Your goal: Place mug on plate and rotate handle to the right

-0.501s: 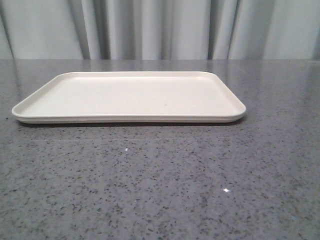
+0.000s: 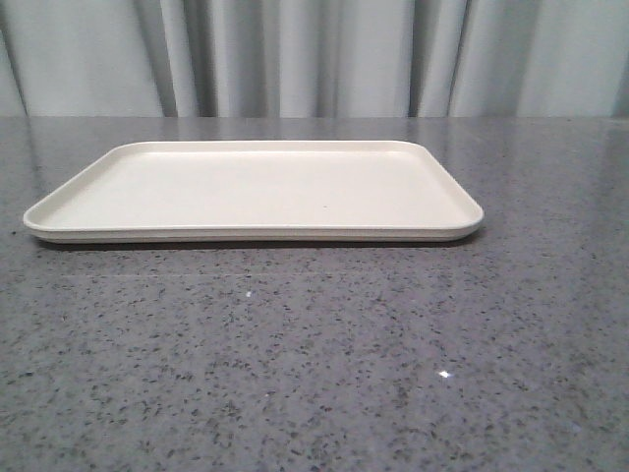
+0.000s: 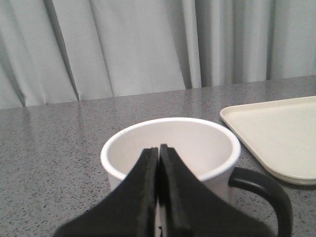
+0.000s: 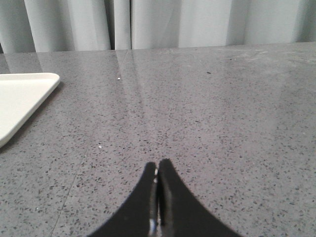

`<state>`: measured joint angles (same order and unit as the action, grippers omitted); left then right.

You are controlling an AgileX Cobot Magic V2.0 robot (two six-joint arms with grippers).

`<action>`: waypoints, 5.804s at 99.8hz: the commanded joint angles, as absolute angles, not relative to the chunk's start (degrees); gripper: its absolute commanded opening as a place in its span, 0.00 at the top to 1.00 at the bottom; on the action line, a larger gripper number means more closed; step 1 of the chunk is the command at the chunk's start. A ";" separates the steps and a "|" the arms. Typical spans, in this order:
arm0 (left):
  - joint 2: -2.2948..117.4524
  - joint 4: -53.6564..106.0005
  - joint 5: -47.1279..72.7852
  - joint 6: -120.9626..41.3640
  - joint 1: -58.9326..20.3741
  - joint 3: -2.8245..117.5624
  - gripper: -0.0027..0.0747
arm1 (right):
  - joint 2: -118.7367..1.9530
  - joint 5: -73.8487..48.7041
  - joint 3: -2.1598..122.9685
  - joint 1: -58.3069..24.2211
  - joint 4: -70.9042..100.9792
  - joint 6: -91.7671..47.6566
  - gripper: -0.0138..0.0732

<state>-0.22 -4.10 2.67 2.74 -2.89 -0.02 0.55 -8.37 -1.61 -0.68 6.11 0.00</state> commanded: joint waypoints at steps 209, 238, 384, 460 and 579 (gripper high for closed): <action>-1.90 1.35 -11.25 16.64 -2.77 7.46 0.99 | -2.43 0.34 15.24 -0.64 5.44 -0.48 0.92; 2.88 0.91 -1.92 16.44 -2.77 22.49 0.99 | -14.71 -5.14 32.87 -0.64 5.38 -1.19 0.92; 46.21 -2.97 55.42 7.36 -2.77 83.67 0.39 | -26.12 -11.09 52.23 -2.26 4.42 -1.19 0.27; 59.51 -9.16 72.45 0.42 -2.77 86.70 0.39 | -40.87 -28.06 68.06 -2.26 4.18 -4.17 0.27; 68.93 -10.11 70.04 0.42 -2.77 63.30 0.39 | -43.28 -29.76 68.06 -2.26 4.18 -4.22 0.27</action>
<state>68.10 -9.58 71.48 0.00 -2.89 62.01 -43.02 -33.73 66.32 -2.12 4.59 -3.74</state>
